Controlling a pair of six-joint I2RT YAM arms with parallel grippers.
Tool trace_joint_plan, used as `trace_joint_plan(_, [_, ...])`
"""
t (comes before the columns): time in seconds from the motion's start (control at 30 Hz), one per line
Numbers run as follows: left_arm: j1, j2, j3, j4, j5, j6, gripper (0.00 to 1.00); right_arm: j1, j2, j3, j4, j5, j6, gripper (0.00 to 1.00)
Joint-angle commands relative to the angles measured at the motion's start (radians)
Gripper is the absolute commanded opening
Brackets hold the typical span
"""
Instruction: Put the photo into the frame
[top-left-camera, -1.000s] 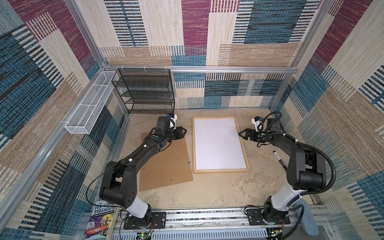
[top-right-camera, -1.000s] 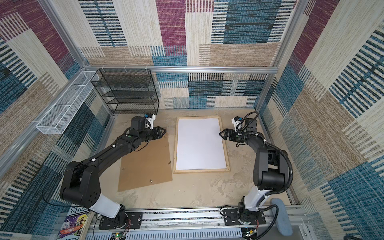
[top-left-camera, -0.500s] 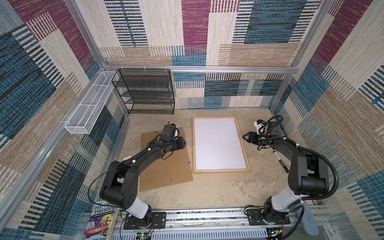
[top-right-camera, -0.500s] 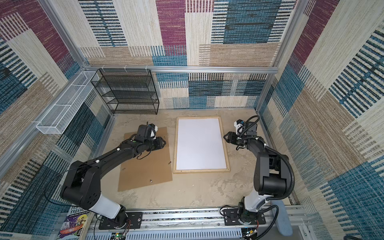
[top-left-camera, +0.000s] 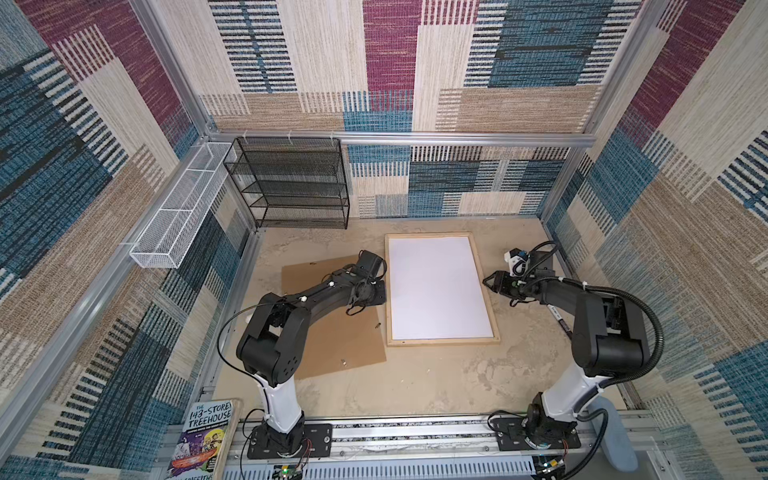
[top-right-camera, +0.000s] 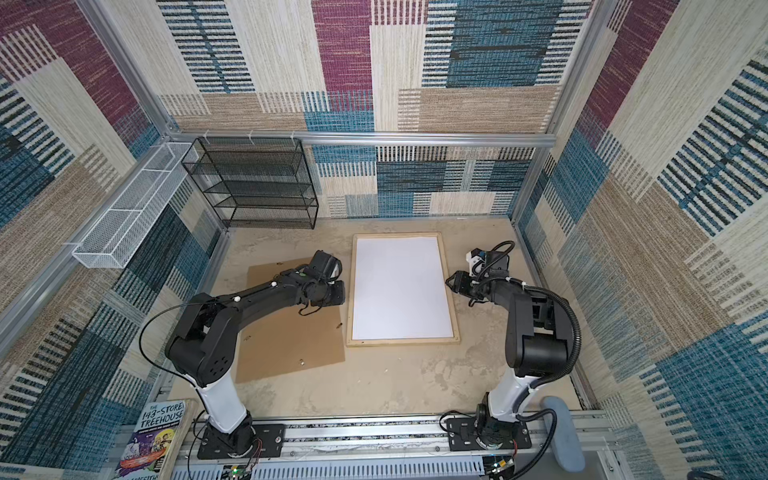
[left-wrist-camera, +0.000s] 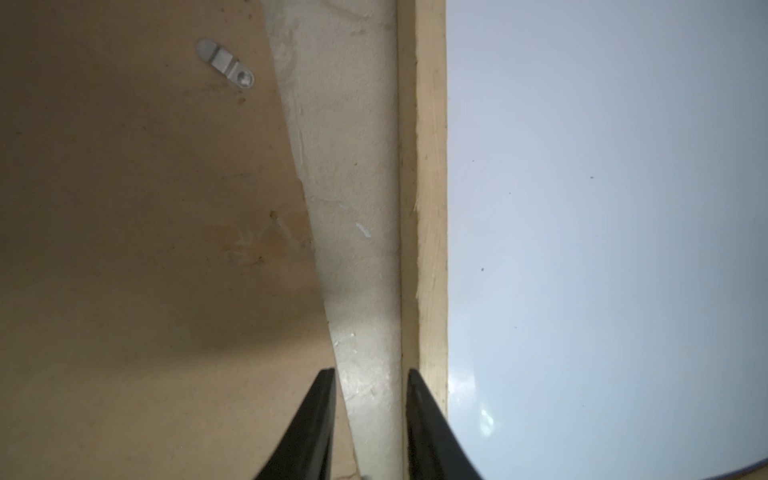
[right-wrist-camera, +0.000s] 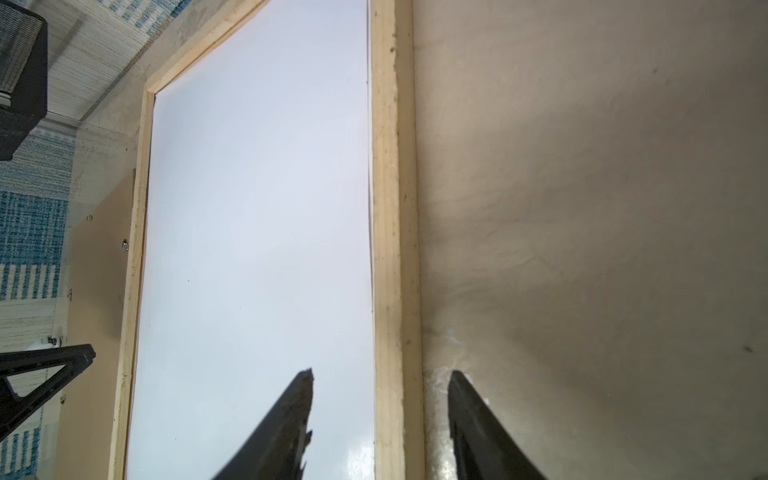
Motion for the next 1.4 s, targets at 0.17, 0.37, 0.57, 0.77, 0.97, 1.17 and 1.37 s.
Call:
trace_joint_plan(0.17, [-0.018, 0.044, 0.016, -0.007, 0.02, -0.025, 0.32, 0.0, 0.024, -0.003, 0.083, -0.07, 0.031, 0.58])
trace_joint_plan(0.37, [-0.028, 0.062, 0.028, 0.0, 0.048, -0.034, 0.31, 0.0, 0.054, 0.002, 0.082, -0.112, 0.02, 0.58])
trace_joint_plan(0.57, [-0.051, 0.073, 0.026, 0.041, 0.084, -0.056, 0.31, 0.0, 0.057, -0.003, 0.097, -0.122, 0.021, 0.57])
trace_joint_plan(0.77, [-0.076, 0.1, 0.048, 0.059, 0.102, -0.07, 0.31, 0.0, 0.054, 0.001, 0.091, -0.11, 0.02, 0.57])
trace_joint_plan(0.97, [-0.093, 0.112, 0.041, 0.14, 0.124, -0.077, 0.31, -0.004, 0.053, 0.009, 0.064, -0.076, 0.006, 0.57])
trace_joint_plan(1.17, [-0.105, 0.139, 0.074, 0.143, 0.144, -0.078, 0.31, -0.025, 0.03, 0.002, 0.048, -0.054, -0.001, 0.57])
trace_joint_plan(1.37, [-0.117, 0.138, 0.081, 0.134, 0.133, -0.083, 0.31, -0.035, 0.015, 0.003, 0.034, -0.039, -0.008, 0.57])
